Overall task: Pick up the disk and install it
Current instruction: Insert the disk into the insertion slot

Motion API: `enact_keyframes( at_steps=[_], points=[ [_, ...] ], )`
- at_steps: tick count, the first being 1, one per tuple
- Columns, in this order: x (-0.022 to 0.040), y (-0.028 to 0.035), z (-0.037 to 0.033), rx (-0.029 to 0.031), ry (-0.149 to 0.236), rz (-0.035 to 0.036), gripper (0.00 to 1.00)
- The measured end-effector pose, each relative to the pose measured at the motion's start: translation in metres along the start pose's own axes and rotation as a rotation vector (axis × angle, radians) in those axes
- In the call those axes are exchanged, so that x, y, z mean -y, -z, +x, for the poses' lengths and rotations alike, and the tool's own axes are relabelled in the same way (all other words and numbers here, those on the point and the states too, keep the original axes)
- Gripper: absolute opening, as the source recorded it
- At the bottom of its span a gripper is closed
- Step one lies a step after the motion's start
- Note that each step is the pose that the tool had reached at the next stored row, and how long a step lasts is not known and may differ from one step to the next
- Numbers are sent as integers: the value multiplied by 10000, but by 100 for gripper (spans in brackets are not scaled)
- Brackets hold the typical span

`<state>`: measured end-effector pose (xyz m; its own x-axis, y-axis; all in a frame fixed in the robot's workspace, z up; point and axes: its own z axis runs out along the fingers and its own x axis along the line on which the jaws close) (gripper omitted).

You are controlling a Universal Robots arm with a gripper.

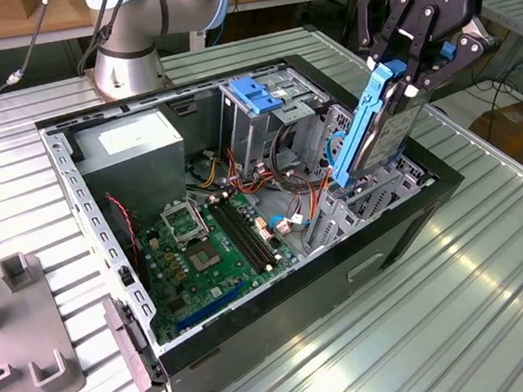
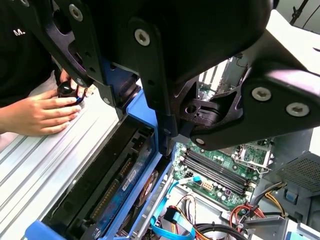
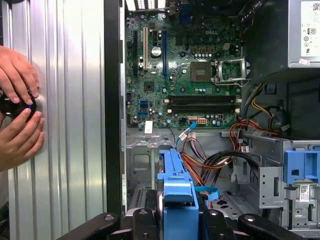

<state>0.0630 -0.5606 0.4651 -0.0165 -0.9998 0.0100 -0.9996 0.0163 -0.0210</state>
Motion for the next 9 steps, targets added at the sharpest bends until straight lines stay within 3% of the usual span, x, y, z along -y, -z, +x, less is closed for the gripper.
enact_keyframes(
  at_steps=[9],
  points=[
    [3, -80, 1, -2, -77, -1, 37]
  ],
)
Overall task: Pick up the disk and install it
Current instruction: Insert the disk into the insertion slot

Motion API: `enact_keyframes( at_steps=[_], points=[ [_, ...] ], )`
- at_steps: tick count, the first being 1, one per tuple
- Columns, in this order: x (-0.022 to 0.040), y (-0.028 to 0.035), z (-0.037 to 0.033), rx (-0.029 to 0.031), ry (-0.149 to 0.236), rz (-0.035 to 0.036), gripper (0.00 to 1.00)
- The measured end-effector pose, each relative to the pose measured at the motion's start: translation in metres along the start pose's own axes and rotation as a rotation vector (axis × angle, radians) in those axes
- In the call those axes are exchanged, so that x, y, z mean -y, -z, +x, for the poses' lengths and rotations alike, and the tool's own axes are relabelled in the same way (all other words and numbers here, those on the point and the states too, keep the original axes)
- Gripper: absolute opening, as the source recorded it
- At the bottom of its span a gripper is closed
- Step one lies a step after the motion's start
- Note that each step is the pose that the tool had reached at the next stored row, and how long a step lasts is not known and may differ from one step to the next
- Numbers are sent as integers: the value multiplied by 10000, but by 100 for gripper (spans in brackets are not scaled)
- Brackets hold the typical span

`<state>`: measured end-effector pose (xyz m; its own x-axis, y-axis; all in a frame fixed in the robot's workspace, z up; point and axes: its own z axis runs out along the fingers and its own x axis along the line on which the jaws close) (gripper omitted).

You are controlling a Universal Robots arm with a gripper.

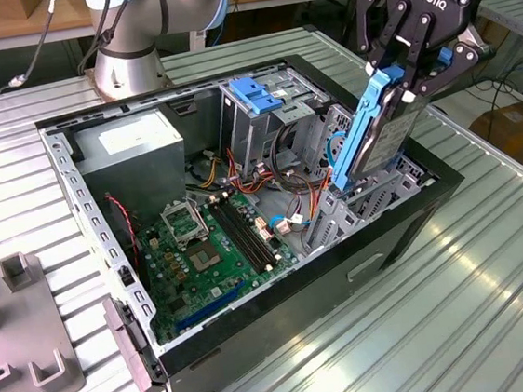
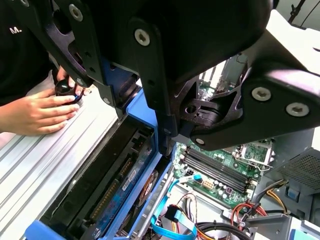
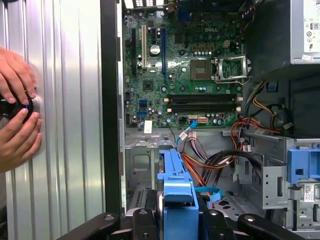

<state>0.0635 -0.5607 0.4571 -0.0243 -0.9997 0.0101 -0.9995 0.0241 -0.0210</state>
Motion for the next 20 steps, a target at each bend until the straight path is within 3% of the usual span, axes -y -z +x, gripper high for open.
enact_keyframes(
  at_steps=[20],
  points=[
    [-3, -162, -1, -2, 0, 0, 37]
  ],
)
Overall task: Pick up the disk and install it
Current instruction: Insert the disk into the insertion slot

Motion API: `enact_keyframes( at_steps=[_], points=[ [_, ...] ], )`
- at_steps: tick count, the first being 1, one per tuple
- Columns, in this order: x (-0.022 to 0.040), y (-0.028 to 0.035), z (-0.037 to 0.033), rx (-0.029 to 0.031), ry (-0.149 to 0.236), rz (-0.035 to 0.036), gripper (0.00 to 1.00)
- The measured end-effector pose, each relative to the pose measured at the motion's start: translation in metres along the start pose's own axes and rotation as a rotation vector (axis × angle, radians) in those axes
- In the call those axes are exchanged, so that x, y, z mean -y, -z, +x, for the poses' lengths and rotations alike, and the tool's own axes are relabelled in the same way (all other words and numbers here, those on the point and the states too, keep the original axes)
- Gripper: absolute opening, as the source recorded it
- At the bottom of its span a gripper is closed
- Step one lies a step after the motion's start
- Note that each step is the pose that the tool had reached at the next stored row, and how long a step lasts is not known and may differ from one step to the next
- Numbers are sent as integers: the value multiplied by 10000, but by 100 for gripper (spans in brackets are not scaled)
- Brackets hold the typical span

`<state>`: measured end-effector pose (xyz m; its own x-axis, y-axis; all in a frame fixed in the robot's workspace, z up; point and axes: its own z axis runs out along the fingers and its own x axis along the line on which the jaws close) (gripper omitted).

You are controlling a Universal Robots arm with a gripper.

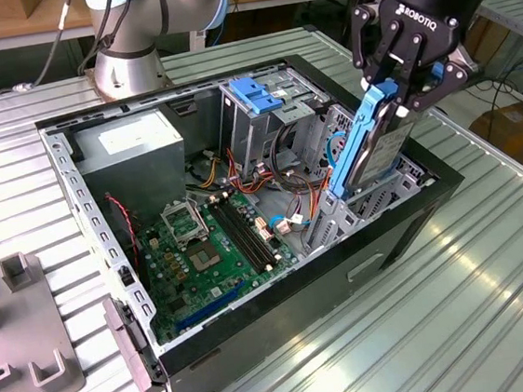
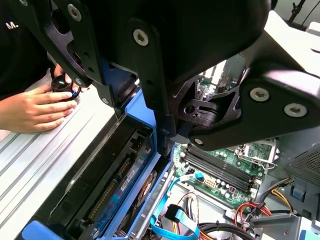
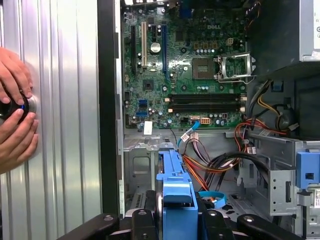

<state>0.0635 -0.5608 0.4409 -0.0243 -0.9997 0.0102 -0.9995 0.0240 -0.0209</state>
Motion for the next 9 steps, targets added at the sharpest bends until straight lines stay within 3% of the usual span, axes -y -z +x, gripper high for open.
enact_keyframes(
  at_steps=[9],
  points=[
    [-2, -85, -1, 0, 0, 0, 37]
  ],
)
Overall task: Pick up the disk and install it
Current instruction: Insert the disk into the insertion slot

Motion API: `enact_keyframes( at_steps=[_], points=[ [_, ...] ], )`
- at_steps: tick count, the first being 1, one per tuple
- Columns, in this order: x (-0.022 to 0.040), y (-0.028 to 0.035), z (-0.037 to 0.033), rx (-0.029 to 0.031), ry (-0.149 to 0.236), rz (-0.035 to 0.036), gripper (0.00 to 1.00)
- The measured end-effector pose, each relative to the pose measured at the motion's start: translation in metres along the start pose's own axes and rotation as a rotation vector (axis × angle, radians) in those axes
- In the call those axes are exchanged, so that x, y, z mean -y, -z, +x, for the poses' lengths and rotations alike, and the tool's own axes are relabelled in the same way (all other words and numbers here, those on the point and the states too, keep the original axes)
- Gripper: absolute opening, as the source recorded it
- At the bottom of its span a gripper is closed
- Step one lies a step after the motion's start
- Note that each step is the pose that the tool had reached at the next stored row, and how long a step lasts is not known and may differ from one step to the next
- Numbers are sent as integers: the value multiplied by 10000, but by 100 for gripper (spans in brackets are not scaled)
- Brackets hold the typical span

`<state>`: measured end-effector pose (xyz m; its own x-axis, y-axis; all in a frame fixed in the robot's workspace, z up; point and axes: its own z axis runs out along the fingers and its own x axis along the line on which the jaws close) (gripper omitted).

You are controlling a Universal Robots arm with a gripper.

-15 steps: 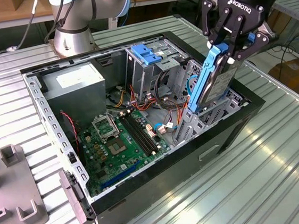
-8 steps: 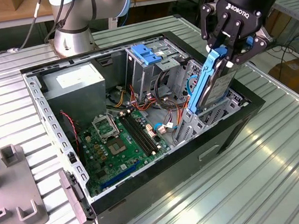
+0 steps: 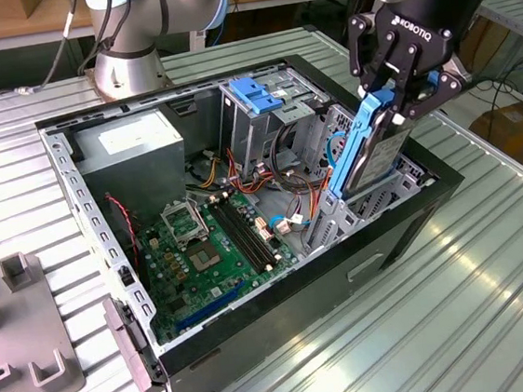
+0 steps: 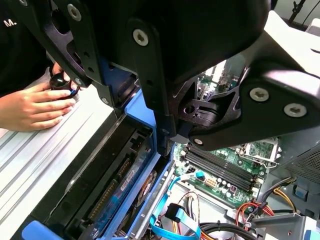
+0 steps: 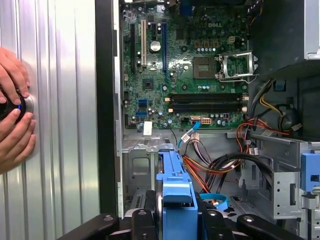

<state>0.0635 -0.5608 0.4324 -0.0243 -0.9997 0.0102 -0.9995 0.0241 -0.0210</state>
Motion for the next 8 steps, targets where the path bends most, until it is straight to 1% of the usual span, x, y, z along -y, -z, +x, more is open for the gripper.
enact_keyframes(
  at_steps=[8],
  points=[
    [-2, -89, 0, 2, 0, 0, 37]
  ],
)
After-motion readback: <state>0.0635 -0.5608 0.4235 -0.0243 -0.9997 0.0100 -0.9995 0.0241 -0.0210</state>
